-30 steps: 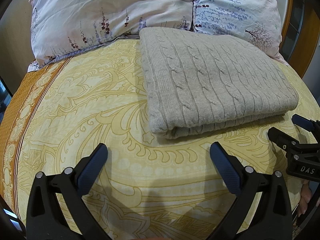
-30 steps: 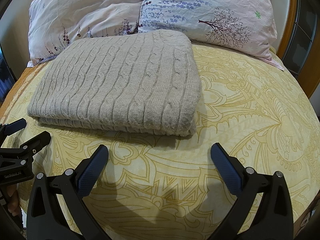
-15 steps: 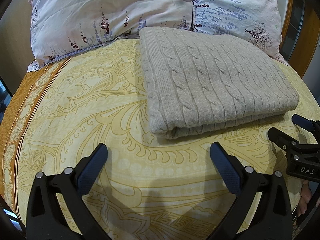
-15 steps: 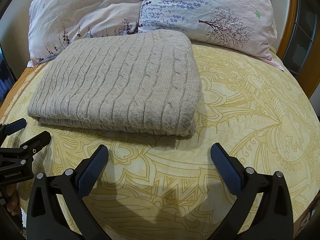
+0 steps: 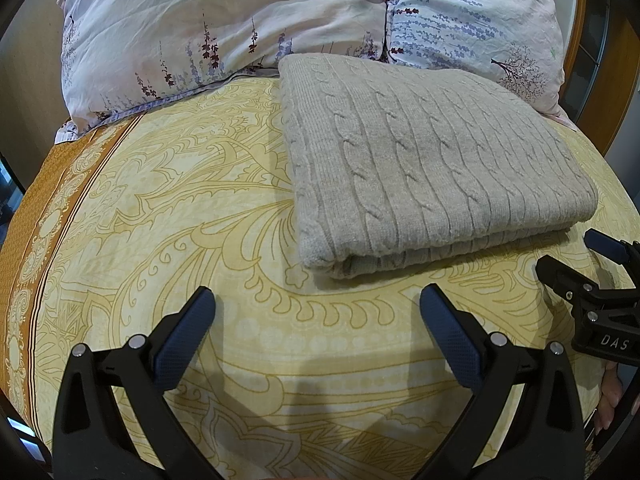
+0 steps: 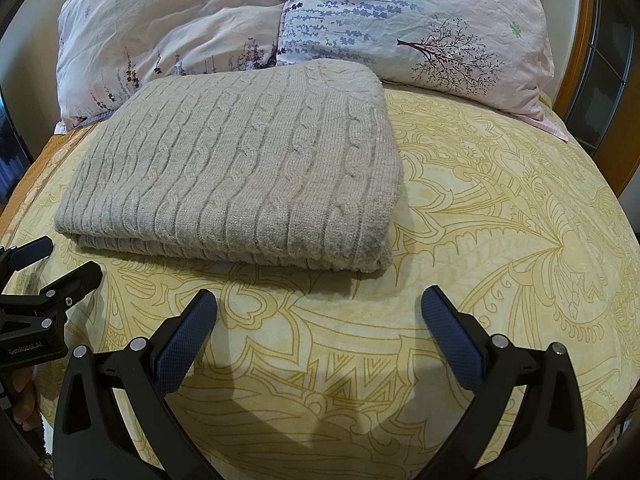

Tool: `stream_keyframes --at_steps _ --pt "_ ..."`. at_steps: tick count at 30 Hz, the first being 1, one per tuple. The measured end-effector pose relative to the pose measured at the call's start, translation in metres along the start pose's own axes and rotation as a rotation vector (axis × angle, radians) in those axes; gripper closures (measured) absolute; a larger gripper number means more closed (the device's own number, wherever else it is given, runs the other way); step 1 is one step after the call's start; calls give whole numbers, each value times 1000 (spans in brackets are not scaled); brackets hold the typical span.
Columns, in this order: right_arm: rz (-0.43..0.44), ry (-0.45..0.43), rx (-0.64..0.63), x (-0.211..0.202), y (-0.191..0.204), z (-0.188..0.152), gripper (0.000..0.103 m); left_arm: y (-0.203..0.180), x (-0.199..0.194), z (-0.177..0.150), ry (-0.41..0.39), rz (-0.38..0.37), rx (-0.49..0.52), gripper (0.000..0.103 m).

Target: Fold small clothes

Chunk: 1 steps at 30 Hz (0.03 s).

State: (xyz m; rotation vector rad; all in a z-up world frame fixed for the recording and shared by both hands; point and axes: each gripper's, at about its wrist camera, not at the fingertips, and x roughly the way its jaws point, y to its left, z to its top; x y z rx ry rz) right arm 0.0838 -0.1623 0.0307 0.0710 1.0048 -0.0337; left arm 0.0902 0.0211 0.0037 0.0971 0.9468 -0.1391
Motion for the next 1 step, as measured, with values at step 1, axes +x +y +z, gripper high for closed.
stream_keyframes --at_steps 1 --pt "0 0 0 0 0 0 1 0 0 0 0 0 0 2"
